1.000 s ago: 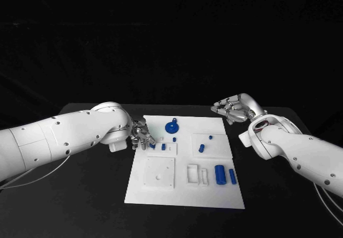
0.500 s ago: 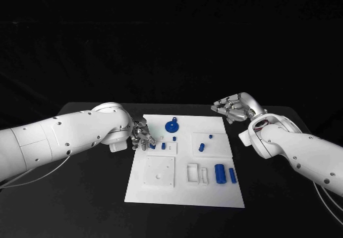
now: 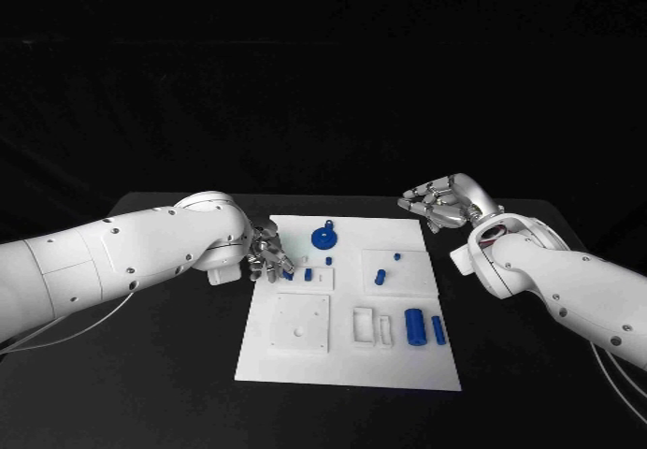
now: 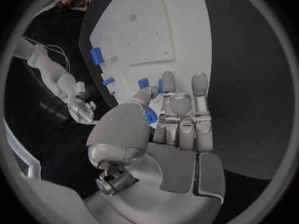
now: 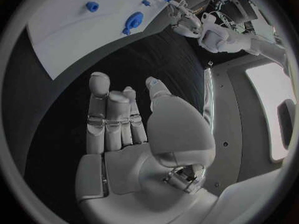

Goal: Assemble the parts on the task board

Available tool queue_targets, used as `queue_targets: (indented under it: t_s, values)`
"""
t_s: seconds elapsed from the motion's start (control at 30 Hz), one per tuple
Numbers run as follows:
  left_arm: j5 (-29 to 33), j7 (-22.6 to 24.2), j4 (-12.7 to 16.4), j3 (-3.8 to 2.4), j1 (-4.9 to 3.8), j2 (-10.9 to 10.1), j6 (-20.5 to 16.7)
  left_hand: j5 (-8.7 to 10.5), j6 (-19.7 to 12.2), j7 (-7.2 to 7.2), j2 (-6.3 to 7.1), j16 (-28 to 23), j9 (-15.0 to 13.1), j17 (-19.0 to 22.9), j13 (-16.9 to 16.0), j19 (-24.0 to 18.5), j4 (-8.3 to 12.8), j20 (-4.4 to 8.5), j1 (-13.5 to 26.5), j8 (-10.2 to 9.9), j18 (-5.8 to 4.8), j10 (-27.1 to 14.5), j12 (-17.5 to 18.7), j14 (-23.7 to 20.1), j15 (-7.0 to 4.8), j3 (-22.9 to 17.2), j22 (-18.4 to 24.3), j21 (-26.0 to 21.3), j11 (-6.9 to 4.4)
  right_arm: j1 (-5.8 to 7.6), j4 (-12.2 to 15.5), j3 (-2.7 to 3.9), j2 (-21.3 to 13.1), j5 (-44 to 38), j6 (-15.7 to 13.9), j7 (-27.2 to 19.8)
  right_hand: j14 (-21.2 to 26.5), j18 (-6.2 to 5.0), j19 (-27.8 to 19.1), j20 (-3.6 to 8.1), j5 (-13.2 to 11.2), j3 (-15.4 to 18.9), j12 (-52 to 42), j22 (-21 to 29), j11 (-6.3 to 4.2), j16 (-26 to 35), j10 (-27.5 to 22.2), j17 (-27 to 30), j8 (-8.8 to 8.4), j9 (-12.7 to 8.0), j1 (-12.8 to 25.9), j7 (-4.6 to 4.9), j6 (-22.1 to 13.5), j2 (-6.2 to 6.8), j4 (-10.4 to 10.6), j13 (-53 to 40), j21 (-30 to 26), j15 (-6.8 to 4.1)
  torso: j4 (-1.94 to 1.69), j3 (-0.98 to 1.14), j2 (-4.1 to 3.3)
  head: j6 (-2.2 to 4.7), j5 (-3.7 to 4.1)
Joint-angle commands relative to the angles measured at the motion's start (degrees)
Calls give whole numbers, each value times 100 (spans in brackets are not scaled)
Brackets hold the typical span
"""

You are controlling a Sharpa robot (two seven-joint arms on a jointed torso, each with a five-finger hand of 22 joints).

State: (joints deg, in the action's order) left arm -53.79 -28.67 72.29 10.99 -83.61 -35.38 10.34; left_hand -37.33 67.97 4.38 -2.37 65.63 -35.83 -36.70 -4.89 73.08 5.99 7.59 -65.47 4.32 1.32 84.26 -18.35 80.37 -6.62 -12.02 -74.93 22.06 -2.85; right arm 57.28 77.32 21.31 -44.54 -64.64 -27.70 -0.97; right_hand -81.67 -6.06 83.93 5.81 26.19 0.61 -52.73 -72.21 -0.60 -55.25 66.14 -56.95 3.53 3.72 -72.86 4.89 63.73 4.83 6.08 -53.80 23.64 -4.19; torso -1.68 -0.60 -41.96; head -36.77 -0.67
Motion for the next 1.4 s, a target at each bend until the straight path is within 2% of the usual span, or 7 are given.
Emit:
queue_targets:
  t_s: [0.03, 0.63, 0.9, 1.07, 1.13, 1.4]
  values:
    - [-14, -30, -3, 32, 55, 55, 227, -27, 416, -374, 8, -31, -9, -13, -3, -2, 623, 37, -41, -21, 41, 248, -19, 7, -17, -586, -111, 26, -53, -1, 3, 3, 2, -5, 46, -42, 10, -58, 245, -47, 25, 12, 2, 8, 6, 14, -19, -5, 4, -6, 10, 8, -14, 33, 16, -3, 35, -12, -2, -2, 3, -6, 10]
    - [-109, -122, 31, 33, 53, 92, 567, -34, 423, -375, 7, -25, -14, -84, -3, -21, 654, 38, -36, -25, 34, 250, -33, 7, -17, -586, -113, 41, -54, -1, 6, 3, -4, -3, 55, -39, 10, -58, 245, -47, 25, 12, 2, 8, 6, 14, -19, -5, 4, -6, 10, 8, -14, 33, 16, -3, 35, -12, -2, -1, 6, -26, 18]
    - [-112, -192, 40, 33, 53, 87, 483, -50, 460, -398, 8, 1, -49, -202, -36, -6, 665, 47, 16, -13, 26, 252, -138, 44, -29, -561, -106, 58, -67, -2, 7, 3, -8, -3, 55, -39, 10, -58, 245, -47, 25, 12, 2, 8, 6, 14, -19, -5, 4, -6, 10, 8, -14, 33, 16, -3, 35, -12, -8, -2, 6, -25, 23]
    - [-99, -220, 17, 33, 53, 102, 324, -1, 523, -452, -2, 8, -265, -347, -117, 43, 613, 69, 111, 8, -4, 250, -379, 94, -57, -525, -97, 26, -94, -2, 8, 3, -9, -3, 53, -39, 10, -58, 245, -47, 25, 12, 2, 8, 6, 14, -19, -5, 4, -6, 10, 8, -14, 33, 16, -3, 35, -12, -8, -3, 5, -28, 24]
    - [-95, -227, 8, 33, 53, 113, 282, 1, 552, -466, 5, -126, -363, -128, -149, 63, 597, 90, 123, -6, -30, 255, -432, 109, -72, -531, -97, 4, -107, -2, 8, 3, -9, -3, 53, -39, 10, -58, 245, -47, 25, 12, 2, 8, 6, 14, -19, -5, 4, -6, 10, 8, -14, 33, 16, -3, 35, -12, -3, -1, 5, -30, 18]
    - [-82, -251, -55, 33, 53, 213, 232, 74, 578, -478, 6, -61, -431, -183, -176, 80, 572, 92, 124, -21, -32, 256, -481, 119, -80, -519, -100, -19, -105, -2, 4, 3, 1, -3, 54, -39, 10, -58, 245, -47, 25, 12, 2, 8, 6, 14, -19, -5, 4, -6, 10, 8, -14, 33, 16, -3, 35, -12, 0, 2, 5, -27, 14]
